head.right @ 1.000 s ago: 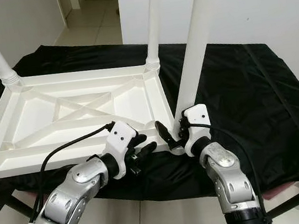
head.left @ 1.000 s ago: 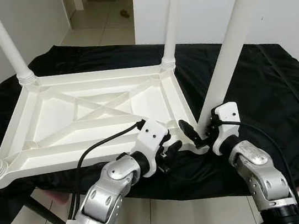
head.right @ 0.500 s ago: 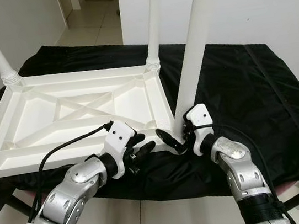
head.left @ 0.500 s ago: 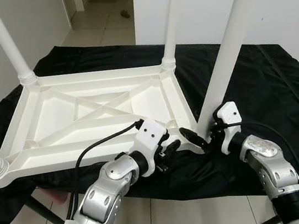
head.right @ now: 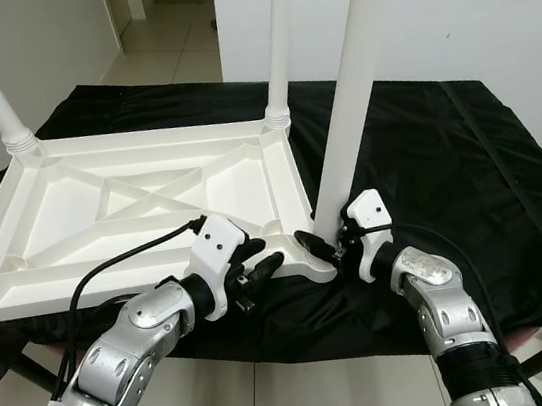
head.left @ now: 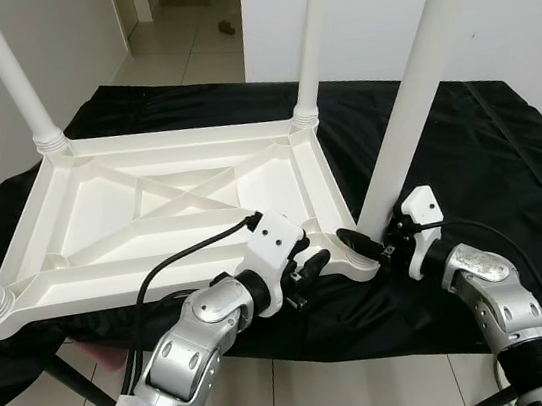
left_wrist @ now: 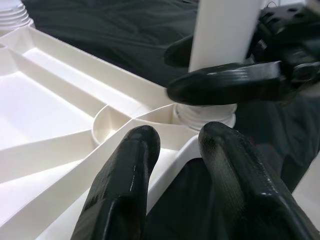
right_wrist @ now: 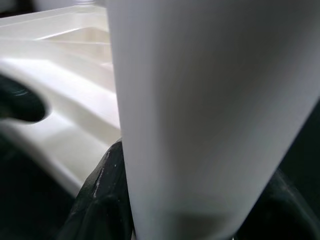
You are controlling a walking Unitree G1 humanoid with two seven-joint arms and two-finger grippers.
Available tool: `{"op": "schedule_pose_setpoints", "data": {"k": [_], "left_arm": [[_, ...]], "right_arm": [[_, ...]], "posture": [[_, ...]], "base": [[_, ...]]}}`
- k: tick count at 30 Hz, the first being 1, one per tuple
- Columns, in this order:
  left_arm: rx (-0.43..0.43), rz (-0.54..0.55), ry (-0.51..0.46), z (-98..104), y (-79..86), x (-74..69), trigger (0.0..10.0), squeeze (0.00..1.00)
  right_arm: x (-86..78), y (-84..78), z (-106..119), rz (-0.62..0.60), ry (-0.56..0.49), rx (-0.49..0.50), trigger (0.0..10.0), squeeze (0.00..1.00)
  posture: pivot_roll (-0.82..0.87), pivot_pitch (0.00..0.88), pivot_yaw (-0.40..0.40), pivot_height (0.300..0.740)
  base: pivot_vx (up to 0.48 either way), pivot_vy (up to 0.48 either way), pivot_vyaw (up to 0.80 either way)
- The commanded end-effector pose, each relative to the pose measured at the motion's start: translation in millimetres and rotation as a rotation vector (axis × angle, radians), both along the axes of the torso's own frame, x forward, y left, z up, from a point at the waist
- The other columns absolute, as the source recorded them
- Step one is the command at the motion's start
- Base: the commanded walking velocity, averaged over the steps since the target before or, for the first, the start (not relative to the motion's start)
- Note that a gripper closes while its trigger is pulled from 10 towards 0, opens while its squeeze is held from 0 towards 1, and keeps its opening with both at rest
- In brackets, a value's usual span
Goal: Building children table
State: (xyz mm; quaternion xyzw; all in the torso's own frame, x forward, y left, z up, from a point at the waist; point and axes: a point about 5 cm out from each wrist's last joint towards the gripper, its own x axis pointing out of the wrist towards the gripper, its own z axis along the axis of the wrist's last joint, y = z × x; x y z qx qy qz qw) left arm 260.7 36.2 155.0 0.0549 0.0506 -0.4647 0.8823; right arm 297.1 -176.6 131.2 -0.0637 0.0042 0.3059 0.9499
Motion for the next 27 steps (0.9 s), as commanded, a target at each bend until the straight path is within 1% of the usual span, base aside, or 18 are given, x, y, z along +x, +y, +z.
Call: {"op": "schedule_pose_setpoints", "data": {"k": [1,3,5,6,7,8,10,11,12,14,16,17,18,19,23,24,26,27], "left_arm": [[-0.003,-0.039,0.002,2,-1.8,1.0,10.0,0.00],[-0.010,-0.034,0.001,3,-2.2,1.5,10.0,0.00],[-0.010,-0.034,0.001,3,-2.2,1.5,10.0,0.00],[-0.012,-0.034,0.003,3,-2.8,0.9,10.0,0.00],[-0.012,-0.034,0.003,3,-2.8,0.9,10.0,0.00],[-0.014,-0.038,0.007,3,-3.8,-0.4,10.0,0.00],[-0.014,-0.038,0.007,3,-3.8,-0.4,10.0,0.00],[-0.015,-0.041,0.009,2,-4.6,-1.4,10.0,0.00],[-0.015,-0.041,0.009,2,-4.6,-1.4,10.0,0.00],[-0.018,-0.041,0.013,1,-5.8,-1.8,10.0,0.00],[-0.018,-0.041,0.013,1,-5.8,-1.8,10.0,0.00],[-0.020,-0.040,0.013,2,-6.1,-1.8,10.0,0.00],[-0.020,-0.040,0.013,2,-6.1,-1.8,10.0,0.00],[-0.023,-0.038,0.015,2,-6.7,-1.8,10.0,0.00],[-0.028,-0.040,0.019,1,-8.4,-2.6,10.0,0.00],[-0.029,-0.043,0.021,1,-9.2,-2.9,10.0,0.00],[-0.030,-0.043,0.021,1,-9.3,-2.8,10.0,0.00],[-0.030,-0.041,0.021,2,-8.9,-2.2,10.0,0.00]], "right_arm": [[1.3,-3.5,0,-0.093,0.007,-0.007,0.0,0.00],[0.3,-2.0,1,-0.205,0.011,0.027,0.0,0.00],[0.3,-2.0,1,-0.205,0.011,0.027,0.0,0.00],[-0.1,-2.4,1,-0.293,0.011,0.026,0.0,0.00],[-0.1,-2.4,1,-0.293,0.011,0.026,0.0,0.00],[-1.9,-2.8,1,-0.400,0.007,0.028,0.0,0.00],[-1.9,-2.8,1,-0.400,0.007,0.028,0.0,0.00],[-5.6,-4.3,-2,-0.534,0.019,0.026,0.0,0.00],[-5.6,-4.3,-2,-0.534,0.019,0.026,0.0,0.00],[-16.8,4.3,-7,-0.722,0.045,0.014,0.0,0.00],[-16.8,4.3,-7,-0.722,0.045,0.014,0.0,0.00],[-20.7,10.6,-7,-0.763,0.053,0.022,0.0,0.00],[-20.7,10.6,-7,-0.763,0.053,0.022,0.0,0.00],[-22.1,17.9,-6,-0.762,0.064,0.053,0.0,0.00],[-21.1,21.5,-2,-0.739,0.068,0.092,0.0,0.00],[-19.6,23.2,-1,-0.709,0.075,0.094,10.0,0.00],[-18.4,23.6,0,-0.693,0.076,0.105,10.0,0.00],[-16.7,22.9,1,-0.669,0.076,0.113,10.0,1.00]], "posture": [[0.01,0.000,-0.040,0.740],[0.00,0.000,-0.039,0.740],[0.00,0.000,-0.039,0.740],[0.00,0.000,-0.039,0.740],[0.00,0.000,-0.039,0.740],[0.00,0.000,-0.039,0.740],[0.00,0.000,-0.039,0.740],[0.00,0.004,-0.041,0.740],[0.00,0.004,-0.041,0.740],[-0.01,0.014,-0.050,0.740],[-0.01,0.014,-0.050,0.740],[-0.01,0.014,-0.050,0.740],[-0.01,0.014,-0.050,0.740],[-0.01,0.018,-0.047,0.740],[-0.01,0.018,-0.050,0.740],[-0.01,0.018,-0.051,0.740],[-0.01,0.018,-0.051,0.740],[-0.01,0.019,-0.051,0.740]], "base": [[0.000,0.000,0.00],[0.000,0.000,0.00],[0.000,0.000,0.00],[0.000,0.000,0.00],[0.000,0.000,0.00],[0.000,0.000,0.00],[0.000,0.000,0.00],[0.000,0.000,0.00],[0.000,0.000,0.00],[0.000,0.000,0.00],[0.000,0.000,0.00],[0.000,0.000,0.00],[0.000,0.000,0.00],[0.000,0.000,0.00],[0.000,0.000,0.00],[0.000,0.000,0.00],[0.000,0.000,0.00],[0.000,0.000,0.00]]}}
